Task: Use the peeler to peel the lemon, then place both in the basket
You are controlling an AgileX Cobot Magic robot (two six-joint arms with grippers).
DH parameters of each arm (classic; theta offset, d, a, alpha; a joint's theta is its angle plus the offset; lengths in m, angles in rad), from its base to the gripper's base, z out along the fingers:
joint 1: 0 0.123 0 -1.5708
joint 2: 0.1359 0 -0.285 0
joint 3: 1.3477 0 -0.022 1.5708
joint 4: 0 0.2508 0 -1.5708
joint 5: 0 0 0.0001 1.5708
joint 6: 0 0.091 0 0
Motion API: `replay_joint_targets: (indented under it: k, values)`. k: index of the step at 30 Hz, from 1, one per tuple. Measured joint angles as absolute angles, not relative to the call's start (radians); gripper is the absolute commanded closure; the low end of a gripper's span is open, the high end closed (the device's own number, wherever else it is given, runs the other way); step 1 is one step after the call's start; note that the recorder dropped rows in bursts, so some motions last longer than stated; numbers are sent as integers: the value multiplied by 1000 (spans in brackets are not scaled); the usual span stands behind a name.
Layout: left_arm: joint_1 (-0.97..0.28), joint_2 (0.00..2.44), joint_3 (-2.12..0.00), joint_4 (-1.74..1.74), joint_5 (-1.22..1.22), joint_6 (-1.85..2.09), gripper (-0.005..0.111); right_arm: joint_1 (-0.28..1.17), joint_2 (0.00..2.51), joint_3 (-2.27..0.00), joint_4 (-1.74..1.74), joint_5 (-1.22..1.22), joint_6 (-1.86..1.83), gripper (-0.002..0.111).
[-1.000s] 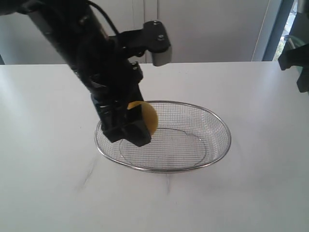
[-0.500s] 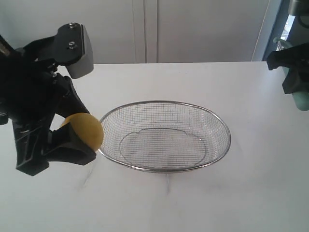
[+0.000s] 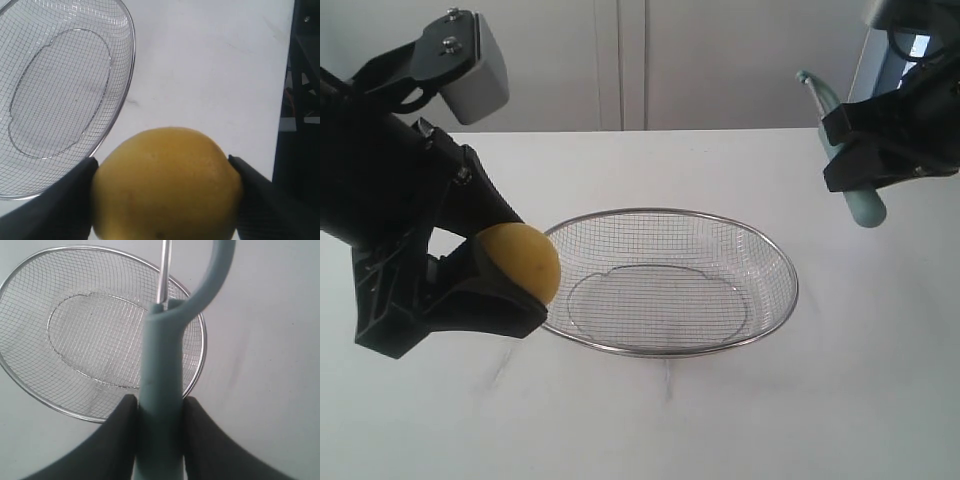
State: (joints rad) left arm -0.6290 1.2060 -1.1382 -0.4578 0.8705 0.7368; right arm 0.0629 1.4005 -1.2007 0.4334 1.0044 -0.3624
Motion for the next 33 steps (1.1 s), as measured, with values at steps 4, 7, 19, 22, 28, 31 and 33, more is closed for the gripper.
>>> replay_joint_targets:
  k: [4,7,19,22,28,31,33]
  values:
    - [-629,1206,-1138,-458,870,737,107,63,1400,-1201,438,996,-370,108]
    - [-629,1206,-1138,-462,870,737,107,63,1400,-1201,438,989,-370,108]
    - [-629,1206,-1138,-463,870,735,107,63,1400,-1201,440,980,-370,108]
    - [-629,1206,-1138,-461,868,735,107,63,1400,-1201,440,980,-370,108]
    - [-629,1206,-1138,-459,859,735,107,63,1400,-1201,440,986,-370,108]
    - [-629,1206,-1138,-458,851,735,107,63,1400,-1201,440,986,-370,108]
    - [-629,1206,-1138,-458,849,735,107,63,1400,-1201,440,986,-370,108]
